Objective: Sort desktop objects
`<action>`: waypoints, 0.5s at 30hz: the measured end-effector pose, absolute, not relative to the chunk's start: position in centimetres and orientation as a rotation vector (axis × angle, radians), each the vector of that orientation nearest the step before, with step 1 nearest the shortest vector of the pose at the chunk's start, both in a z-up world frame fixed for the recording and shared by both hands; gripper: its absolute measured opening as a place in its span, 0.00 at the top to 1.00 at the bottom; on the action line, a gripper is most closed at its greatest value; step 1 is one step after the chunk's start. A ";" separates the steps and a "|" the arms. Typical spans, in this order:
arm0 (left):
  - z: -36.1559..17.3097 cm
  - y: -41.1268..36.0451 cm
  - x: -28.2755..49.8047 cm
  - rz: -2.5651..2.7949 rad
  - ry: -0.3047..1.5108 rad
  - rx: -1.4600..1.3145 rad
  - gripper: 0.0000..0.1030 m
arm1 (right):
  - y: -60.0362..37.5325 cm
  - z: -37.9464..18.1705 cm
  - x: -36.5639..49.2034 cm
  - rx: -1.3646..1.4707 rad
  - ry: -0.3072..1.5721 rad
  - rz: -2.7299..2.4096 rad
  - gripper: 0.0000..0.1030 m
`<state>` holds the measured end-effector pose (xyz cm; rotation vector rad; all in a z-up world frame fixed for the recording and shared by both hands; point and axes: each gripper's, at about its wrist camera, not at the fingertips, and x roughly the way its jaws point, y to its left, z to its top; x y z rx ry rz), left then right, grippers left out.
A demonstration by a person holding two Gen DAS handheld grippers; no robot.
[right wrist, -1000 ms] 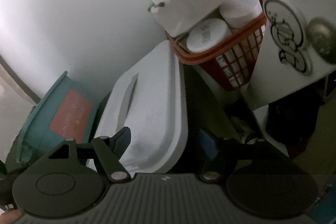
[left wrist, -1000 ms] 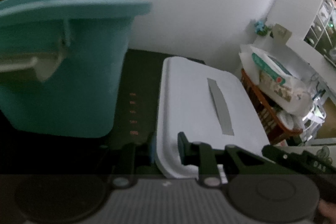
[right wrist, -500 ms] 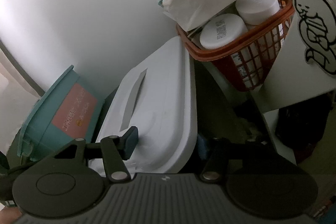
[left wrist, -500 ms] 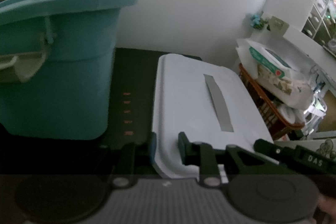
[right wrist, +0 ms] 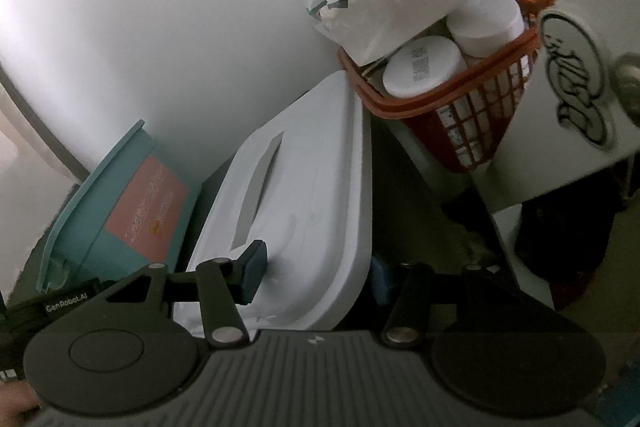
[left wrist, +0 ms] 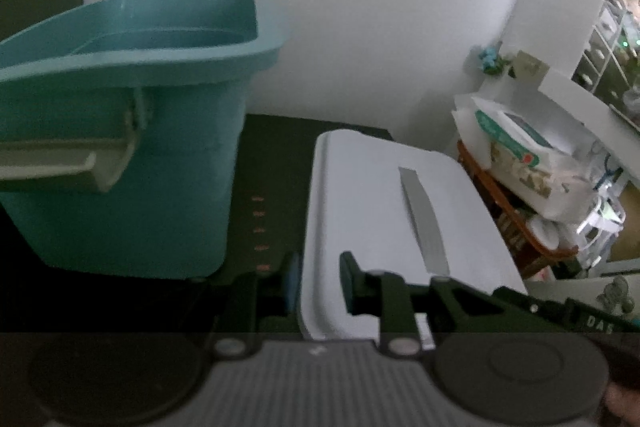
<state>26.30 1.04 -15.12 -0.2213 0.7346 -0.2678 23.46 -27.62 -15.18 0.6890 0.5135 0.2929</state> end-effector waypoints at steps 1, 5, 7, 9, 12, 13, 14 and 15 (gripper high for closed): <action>-15.1 1.0 26.2 -0.272 0.735 -0.216 0.76 | -27.6 -15.2 23.2 0.688 0.515 0.292 0.45; -14.9 0.8 25.6 -0.283 0.736 -0.200 0.76 | -27.5 -15.1 22.0 0.684 0.522 0.289 0.46; -14.7 0.7 25.3 -0.291 0.737 -0.194 0.76 | -27.6 -14.9 21.4 0.674 0.521 0.284 0.46; -14.5 0.5 25.0 -0.297 0.738 -0.184 0.76 | -27.6 -14.7 20.7 0.665 0.520 0.280 0.46; -14.2 0.3 24.6 -0.306 0.741 -0.168 0.76 | -27.5 -14.5 19.8 0.653 0.524 0.274 0.46; -14.1 0.3 24.5 -0.310 0.748 -0.165 0.76 | -27.5 -14.4 19.5 0.651 0.527 0.273 0.46; -14.0 0.3 24.3 -0.314 0.749 -0.161 0.76 | -27.4 -14.4 19.2 0.649 0.531 0.272 0.46; -13.8 0.3 24.1 -0.318 0.748 -0.157 0.76 | -27.4 -14.3 18.9 0.646 0.532 0.270 0.46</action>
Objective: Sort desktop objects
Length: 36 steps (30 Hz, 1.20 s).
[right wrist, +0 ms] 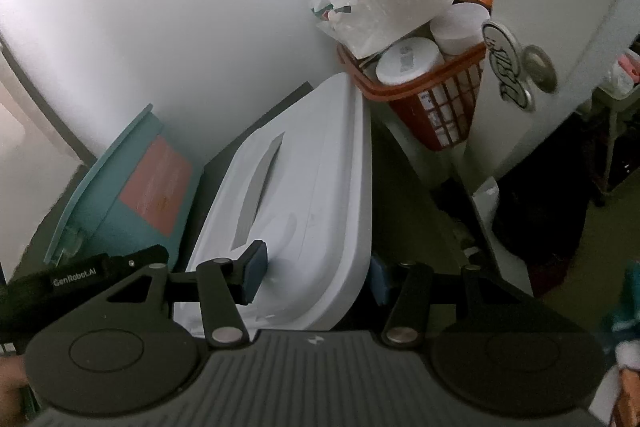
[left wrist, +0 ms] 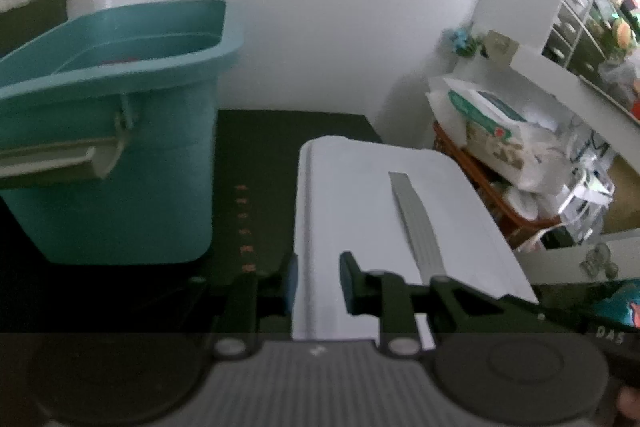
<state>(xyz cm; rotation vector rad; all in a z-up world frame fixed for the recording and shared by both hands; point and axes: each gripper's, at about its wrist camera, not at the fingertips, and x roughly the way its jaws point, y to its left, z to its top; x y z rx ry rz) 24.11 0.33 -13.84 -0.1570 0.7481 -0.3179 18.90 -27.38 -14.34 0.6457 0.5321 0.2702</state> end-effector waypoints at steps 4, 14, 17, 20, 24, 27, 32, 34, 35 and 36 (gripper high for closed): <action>-13.2 0.5 23.3 -0.313 0.739 -0.145 0.76 | -27.3 -14.0 17.9 0.631 0.535 0.257 0.46; -11.6 1.2 21.4 -0.324 0.723 -0.149 0.76 | -28.1 -13.5 15.0 0.640 0.554 0.193 0.46; -11.5 1.3 20.9 -0.334 0.726 -0.143 0.76 | -27.9 -13.3 14.5 0.635 0.554 0.184 0.46; -11.6 1.5 20.6 -0.337 0.729 -0.143 0.76 | -27.5 -12.9 14.0 0.621 0.549 0.187 0.45; -11.7 1.8 20.6 -0.339 0.732 -0.150 0.76 | -27.2 -12.5 13.1 0.630 0.545 0.183 0.43; -11.9 1.8 20.9 -0.343 0.738 -0.157 0.76 | -26.9 -12.7 12.4 0.634 0.551 0.165 0.42; -12.6 1.7 21.4 -0.355 0.755 -0.157 0.76 | -26.7 -13.1 12.4 0.640 0.544 0.151 0.41; -13.0 1.6 21.5 -0.360 0.764 -0.154 0.76 | -26.7 -13.2 12.9 0.642 0.532 0.153 0.40; -13.2 1.6 21.6 -0.362 0.768 -0.153 0.76 | -26.7 -13.3 13.1 0.644 0.526 0.152 0.39; -13.4 1.6 21.7 -0.362 0.771 -0.153 0.76 | -26.7 -13.5 13.3 0.647 0.525 0.153 0.38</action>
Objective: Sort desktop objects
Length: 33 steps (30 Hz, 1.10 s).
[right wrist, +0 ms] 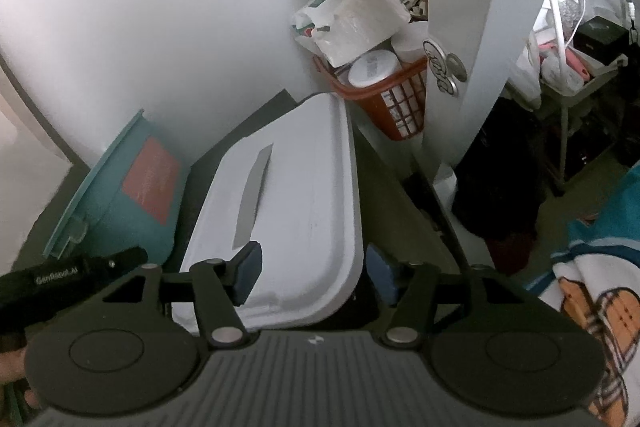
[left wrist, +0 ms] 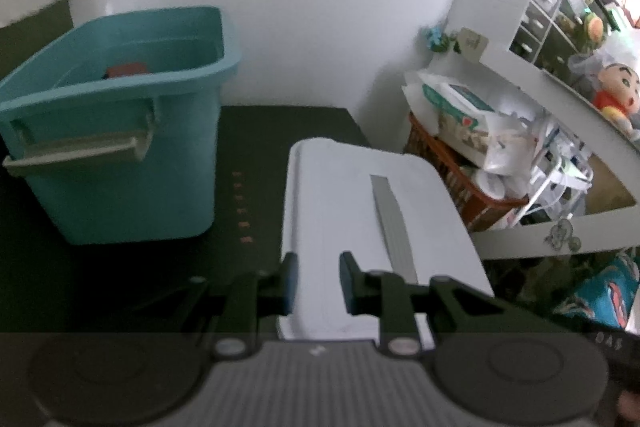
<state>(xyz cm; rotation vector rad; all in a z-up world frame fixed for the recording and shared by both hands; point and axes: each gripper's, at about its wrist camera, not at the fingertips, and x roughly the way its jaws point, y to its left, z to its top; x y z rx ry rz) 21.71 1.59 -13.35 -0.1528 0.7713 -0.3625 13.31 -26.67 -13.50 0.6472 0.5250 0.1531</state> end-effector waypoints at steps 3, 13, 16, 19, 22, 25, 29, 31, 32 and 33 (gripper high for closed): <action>-13.7 1.6 22.0 -0.363 0.779 -0.154 0.76 | -26.6 -13.9 14.0 0.657 0.522 0.158 0.37; -15.3 1.8 23.3 -0.339 0.810 -0.165 0.76 | -26.8 -14.6 16.3 0.682 0.501 0.168 0.27; -15.7 1.9 23.7 -0.331 0.821 -0.169 0.76 | -26.9 -14.9 17.1 0.690 0.505 0.176 0.27; -16.3 1.9 24.0 -0.326 0.837 -0.173 0.76 | -27.0 -15.1 17.6 0.700 0.505 0.180 0.26; -16.7 1.9 24.4 -0.323 0.849 -0.183 0.76 | -27.0 -15.4 18.1 0.698 0.511 0.183 0.23; -16.9 1.9 24.7 -0.323 0.851 -0.186 0.76 | -27.0 -15.7 18.5 0.708 0.518 0.196 0.22; -17.3 1.9 25.2 -0.319 0.855 -0.188 0.76 | -27.1 -16.1 18.9 0.720 0.524 0.202 0.22; -17.5 1.9 25.4 -0.318 0.854 -0.194 0.75 | -27.2 -16.4 19.0 0.725 0.529 0.199 0.22; -17.5 1.9 25.4 -0.318 0.851 -0.196 0.75 | -27.2 -16.6 19.1 0.728 0.532 0.197 0.22; -17.6 1.9 25.5 -0.319 0.849 -0.196 0.75 | -27.3 -16.7 19.2 0.731 0.535 0.194 0.22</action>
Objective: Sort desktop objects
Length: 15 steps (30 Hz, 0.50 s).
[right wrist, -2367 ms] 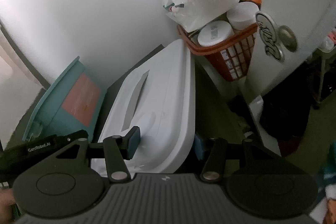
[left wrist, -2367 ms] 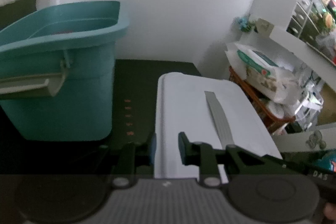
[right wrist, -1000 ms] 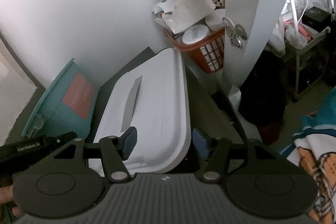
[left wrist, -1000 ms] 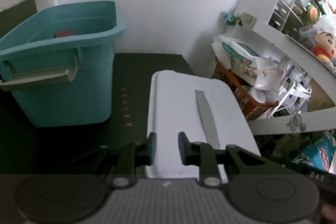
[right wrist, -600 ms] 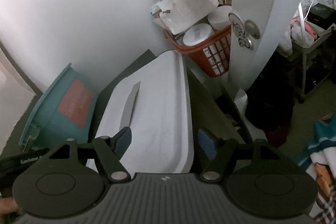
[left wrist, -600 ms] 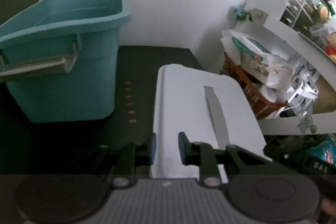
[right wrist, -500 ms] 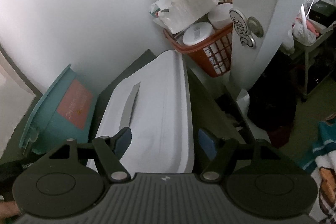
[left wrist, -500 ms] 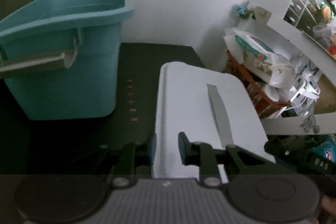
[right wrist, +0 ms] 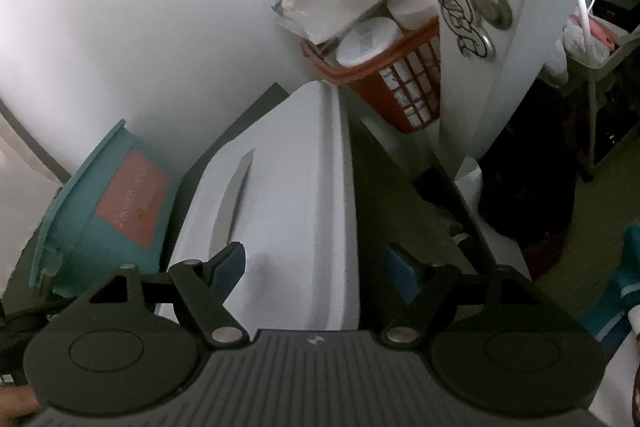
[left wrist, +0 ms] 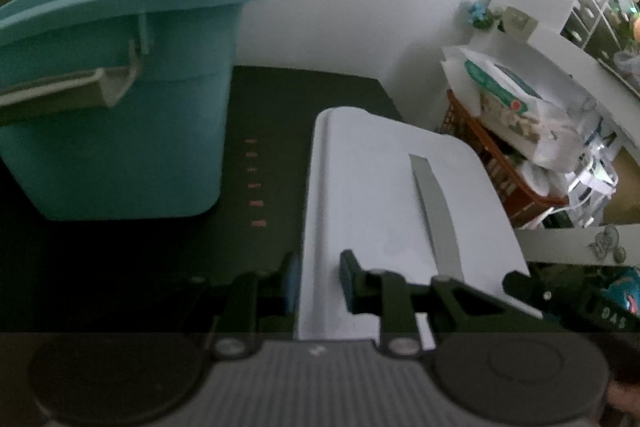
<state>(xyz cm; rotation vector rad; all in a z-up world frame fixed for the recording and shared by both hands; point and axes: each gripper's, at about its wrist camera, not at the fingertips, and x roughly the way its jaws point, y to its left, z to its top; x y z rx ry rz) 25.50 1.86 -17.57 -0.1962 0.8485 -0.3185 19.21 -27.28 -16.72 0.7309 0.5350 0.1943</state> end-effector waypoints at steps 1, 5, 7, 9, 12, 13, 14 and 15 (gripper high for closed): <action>-17.6 1.8 25.6 -0.319 0.847 -0.196 0.75 | -27.3 -16.8 19.3 0.736 0.538 0.193 0.22; -17.7 1.7 25.7 -0.323 0.844 -0.199 0.75 | -27.4 -16.9 19.5 0.747 0.536 0.197 0.22; -17.8 1.7 25.7 -0.323 0.844 -0.204 0.75 | -27.3 -16.9 19.4 0.747 0.532 0.203 0.22; -17.8 1.7 25.7 -0.325 0.843 -0.205 0.75 | -27.3 -16.9 19.5 0.748 0.535 0.208 0.22; -17.8 1.6 25.7 -0.330 0.845 -0.203 0.75 | -27.3 -16.8 19.6 0.748 0.537 0.215 0.23; -17.8 1.6 25.7 -0.334 0.849 -0.204 0.75 | -27.2 -16.8 19.6 0.748 0.536 0.218 0.24; -17.8 1.5 25.7 -0.336 0.851 -0.202 0.75 | -27.2 -16.7 19.6 0.748 0.536 0.221 0.27; -17.8 1.4 25.6 -0.337 0.850 -0.198 0.75 | -27.1 -16.7 19.5 0.746 0.536 0.227 0.31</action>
